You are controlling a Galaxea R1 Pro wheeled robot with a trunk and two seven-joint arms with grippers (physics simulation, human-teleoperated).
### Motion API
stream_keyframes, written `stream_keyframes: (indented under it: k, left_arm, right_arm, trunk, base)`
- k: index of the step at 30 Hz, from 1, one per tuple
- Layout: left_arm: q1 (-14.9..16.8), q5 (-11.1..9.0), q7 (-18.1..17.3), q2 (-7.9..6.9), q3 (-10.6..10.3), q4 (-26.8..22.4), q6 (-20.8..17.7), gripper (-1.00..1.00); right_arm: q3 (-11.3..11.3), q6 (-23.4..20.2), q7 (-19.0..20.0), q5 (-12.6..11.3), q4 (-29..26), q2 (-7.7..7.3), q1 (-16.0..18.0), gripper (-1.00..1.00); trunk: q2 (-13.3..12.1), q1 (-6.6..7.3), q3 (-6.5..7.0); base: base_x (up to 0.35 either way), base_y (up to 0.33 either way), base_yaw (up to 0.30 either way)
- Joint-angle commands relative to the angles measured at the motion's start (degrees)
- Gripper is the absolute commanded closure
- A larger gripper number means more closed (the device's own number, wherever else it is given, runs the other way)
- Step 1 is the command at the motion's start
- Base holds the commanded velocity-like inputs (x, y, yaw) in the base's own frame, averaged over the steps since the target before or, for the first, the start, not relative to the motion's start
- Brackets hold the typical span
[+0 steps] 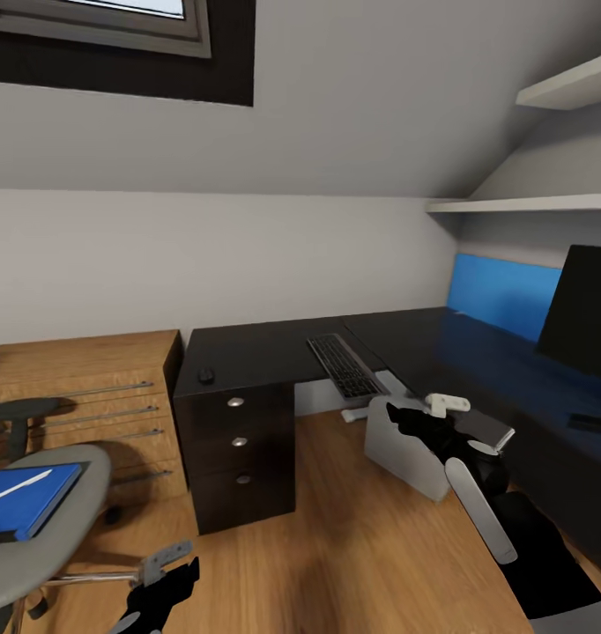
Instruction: In the bedroom, organize the workspace by keeping the computer under the desk, ensuring the monitor is on the desk, placing the keyboard on the desk next to the monitor, placing the mouse on the desk next to the keyboard, moving the folder from the swivel chair onto the desk next to the mouse, stacking the notebook on top of the folder with the pen on top of the notebook, and positioning the swivel chair next to the desk.
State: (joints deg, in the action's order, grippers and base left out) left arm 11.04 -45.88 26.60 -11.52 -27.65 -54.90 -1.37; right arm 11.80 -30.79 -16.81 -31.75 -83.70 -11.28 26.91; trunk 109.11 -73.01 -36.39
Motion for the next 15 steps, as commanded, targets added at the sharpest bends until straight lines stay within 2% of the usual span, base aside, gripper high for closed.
stream_keyframes:
  k: [1,3,8,13,15]
  left_arm:
    - [0.04,-0.21,0.46,0.04,-0.24,-0.13,-0.14,-1.00]
    - [0.04,-0.29,0.47,0.59,-0.28,-0.04,-0.13,-1.00]
    - [0.04,-0.27,0.42,0.84,-0.30,1.43,0.26,-1.00]
    - [0.04,-0.27,-0.39,0.88,-0.30,3.15,5.26,-1.00]
    - [0.04,-0.37,-2.32,0.88,-0.29,3.52,6.49,-1.00]
  right_arm:
    - [0.15,-0.08,-0.59,-0.59,-0.06,-0.05,0.07,-1.00]
    - [0.09,-0.06,-0.59,-0.59,-0.06,-0.06,0.07,-1.00]
    - [0.27,-0.10,-0.59,-0.63,-0.06,0.05,0.00,-1.00]
    - [0.69,-0.06,-0.63,-0.61,-0.06,0.98,-0.22,-1.00]
    - [0.86,-0.15,-0.66,-0.59,-0.12,1.23,-0.32,-1.00]
  trunk:
    - [0.03,0.00,-0.03]
    - [0.03,0.00,0.05]
    - [0.03,0.00,0.23]
    - [0.03,0.00,0.37]
    - [0.03,0.00,0.38]
  base:
    - [0.000,0.001,-0.257]
    - [0.000,0.000,-0.265]
    - [0.000,0.000,-0.270]
    - [0.000,0.046,-0.277]
    - [0.000,0.218,-0.245]
